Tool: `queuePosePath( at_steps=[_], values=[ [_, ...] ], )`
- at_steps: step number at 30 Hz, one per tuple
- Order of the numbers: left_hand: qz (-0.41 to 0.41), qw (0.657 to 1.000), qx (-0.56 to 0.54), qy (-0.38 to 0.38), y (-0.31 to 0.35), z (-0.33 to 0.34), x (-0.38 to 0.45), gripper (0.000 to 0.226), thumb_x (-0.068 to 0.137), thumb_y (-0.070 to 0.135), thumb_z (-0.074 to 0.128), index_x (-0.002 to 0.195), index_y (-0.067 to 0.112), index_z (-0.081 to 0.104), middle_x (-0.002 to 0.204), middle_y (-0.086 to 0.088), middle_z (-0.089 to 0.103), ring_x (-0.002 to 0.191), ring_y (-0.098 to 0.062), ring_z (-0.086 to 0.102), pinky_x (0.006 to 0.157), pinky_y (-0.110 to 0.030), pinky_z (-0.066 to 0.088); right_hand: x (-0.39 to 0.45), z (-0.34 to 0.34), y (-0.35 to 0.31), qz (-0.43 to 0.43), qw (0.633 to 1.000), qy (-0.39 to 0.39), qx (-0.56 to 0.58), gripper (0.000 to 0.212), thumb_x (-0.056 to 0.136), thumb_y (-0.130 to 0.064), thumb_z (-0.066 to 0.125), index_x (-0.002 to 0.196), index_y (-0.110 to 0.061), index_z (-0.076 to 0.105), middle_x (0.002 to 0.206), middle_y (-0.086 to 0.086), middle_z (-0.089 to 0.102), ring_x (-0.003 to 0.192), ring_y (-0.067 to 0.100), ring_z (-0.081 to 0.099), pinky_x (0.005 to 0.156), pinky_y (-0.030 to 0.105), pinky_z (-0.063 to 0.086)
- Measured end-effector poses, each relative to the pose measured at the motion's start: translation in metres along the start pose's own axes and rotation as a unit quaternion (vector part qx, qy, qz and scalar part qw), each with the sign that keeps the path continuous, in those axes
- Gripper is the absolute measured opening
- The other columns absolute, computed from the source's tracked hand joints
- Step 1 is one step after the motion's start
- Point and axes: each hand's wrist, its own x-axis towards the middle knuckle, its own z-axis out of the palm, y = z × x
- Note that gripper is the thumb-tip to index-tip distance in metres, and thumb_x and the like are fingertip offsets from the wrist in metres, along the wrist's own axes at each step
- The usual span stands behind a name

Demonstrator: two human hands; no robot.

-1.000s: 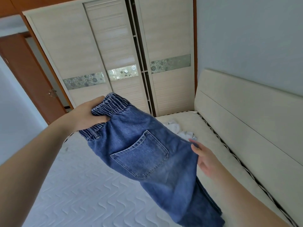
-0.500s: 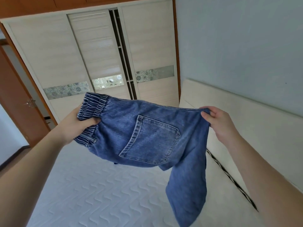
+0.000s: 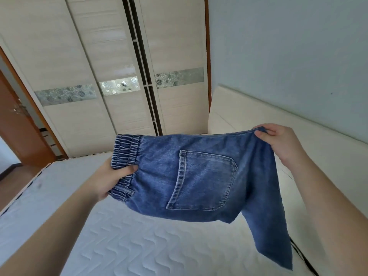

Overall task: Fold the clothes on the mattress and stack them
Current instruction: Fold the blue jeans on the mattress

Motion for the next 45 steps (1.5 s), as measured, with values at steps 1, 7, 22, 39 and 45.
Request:
queuePosePath(
  at_steps=[1,7,22,39,45],
  values=[
    [-0.019,1.000,-0.007,0.007,-0.016,-0.002,-0.006,0.066,0.052,0.034,0.089,0.112,0.020,0.064,0.108,-0.009,0.073,0.097,-0.030,0.071,0.073,-0.040,0.057,-0.004,0.008,0.011,0.011,1.000,-0.017,-0.020,0.014,0.086,-0.015,0.072,0.093,-0.027,0.077,0.094,-0.005,0.076,0.084,0.005,0.071,0.072,0.012,0.051],
    [-0.122,0.991,-0.016,0.044,-0.121,-0.023,-0.058,0.059,0.066,0.022,0.087,0.118,0.014,0.060,0.105,-0.015,0.073,0.094,-0.036,0.071,0.077,-0.048,0.057,-0.044,0.072,0.100,0.103,0.975,-0.132,-0.145,0.008,0.082,-0.027,0.077,0.081,-0.034,0.074,0.081,-0.017,0.074,0.079,-0.003,0.066,0.072,0.016,0.045],
    [-0.305,0.938,-0.025,0.163,-0.266,-0.106,-0.223,0.066,0.052,0.040,0.089,0.108,0.012,0.067,0.098,-0.012,0.075,0.086,-0.032,0.073,0.069,-0.038,0.058,-0.134,0.276,0.231,0.189,0.900,-0.338,-0.202,0.010,0.085,-0.027,0.075,0.092,-0.021,0.076,0.088,-0.011,0.072,0.086,0.005,0.063,0.074,0.017,0.042],
    [-0.448,0.860,-0.057,0.239,-0.468,-0.338,-0.278,0.027,0.081,0.019,0.076,0.106,0.015,0.065,0.091,-0.011,0.075,0.082,-0.032,0.073,0.074,-0.043,0.058,-0.230,0.606,0.317,0.170,0.802,-0.475,-0.319,0.014,0.090,-0.027,0.069,0.081,-0.021,0.060,0.074,-0.010,0.060,0.074,0.016,0.057,0.062,0.021,0.037],
    [-0.482,0.842,-0.030,0.240,-0.541,-0.409,-0.283,0.021,0.084,0.018,0.075,0.102,0.019,0.064,0.086,-0.006,0.076,0.083,-0.030,0.072,0.071,-0.038,0.056,-0.252,0.699,0.355,0.170,0.793,-0.489,-0.322,0.014,0.091,-0.028,0.067,0.084,-0.018,0.060,0.078,-0.003,0.062,0.076,0.019,0.058,0.068,0.030,0.038]
  ],
)
